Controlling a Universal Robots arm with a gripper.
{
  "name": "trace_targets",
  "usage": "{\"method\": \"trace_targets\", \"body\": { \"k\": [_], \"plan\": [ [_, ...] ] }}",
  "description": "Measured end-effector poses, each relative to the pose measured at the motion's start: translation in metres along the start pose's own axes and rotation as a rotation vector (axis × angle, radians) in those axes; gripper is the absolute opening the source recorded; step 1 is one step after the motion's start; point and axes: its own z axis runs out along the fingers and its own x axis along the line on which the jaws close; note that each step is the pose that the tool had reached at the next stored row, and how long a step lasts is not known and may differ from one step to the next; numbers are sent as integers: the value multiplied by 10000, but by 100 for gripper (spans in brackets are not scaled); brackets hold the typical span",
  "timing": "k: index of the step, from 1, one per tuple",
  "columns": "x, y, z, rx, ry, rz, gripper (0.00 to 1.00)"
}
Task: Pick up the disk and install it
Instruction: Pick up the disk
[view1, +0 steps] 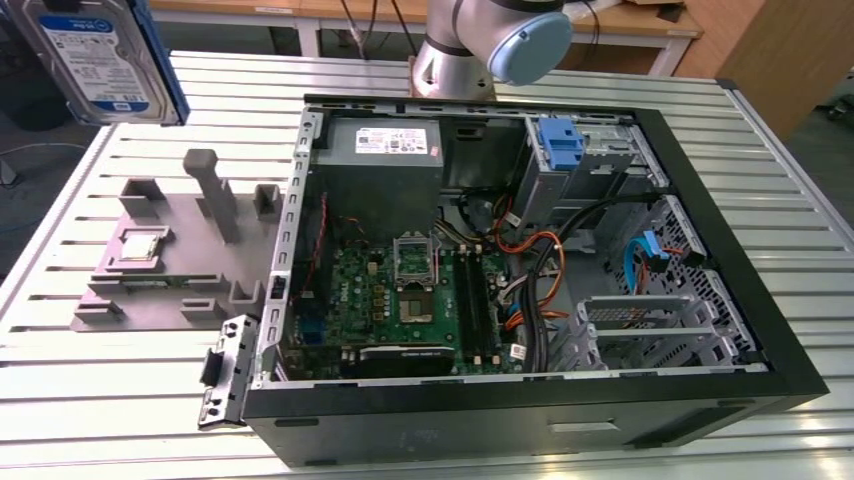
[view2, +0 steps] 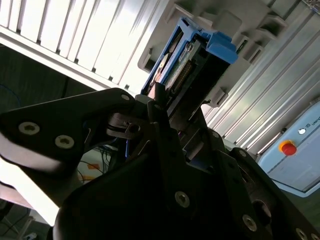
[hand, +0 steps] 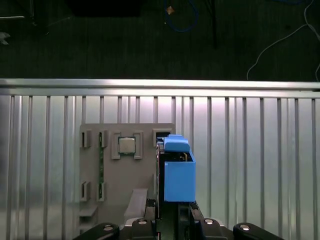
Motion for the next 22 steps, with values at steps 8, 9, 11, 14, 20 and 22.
{"method": "trace_targets", "body": {
  "k": [8,9,11,14,20,22],
  "plan": [
    [-1,1,-51,0,0,0,35],
    [-2,0,-52,-1,1,-1,35],
    [-5,1,-52,-1,3,-1,35],
    [-8,1,-51,0,3,0,35],
    [-10,1,-51,0,3,0,35],
    [-10,1,-51,0,3,0,35]
  ]
}}
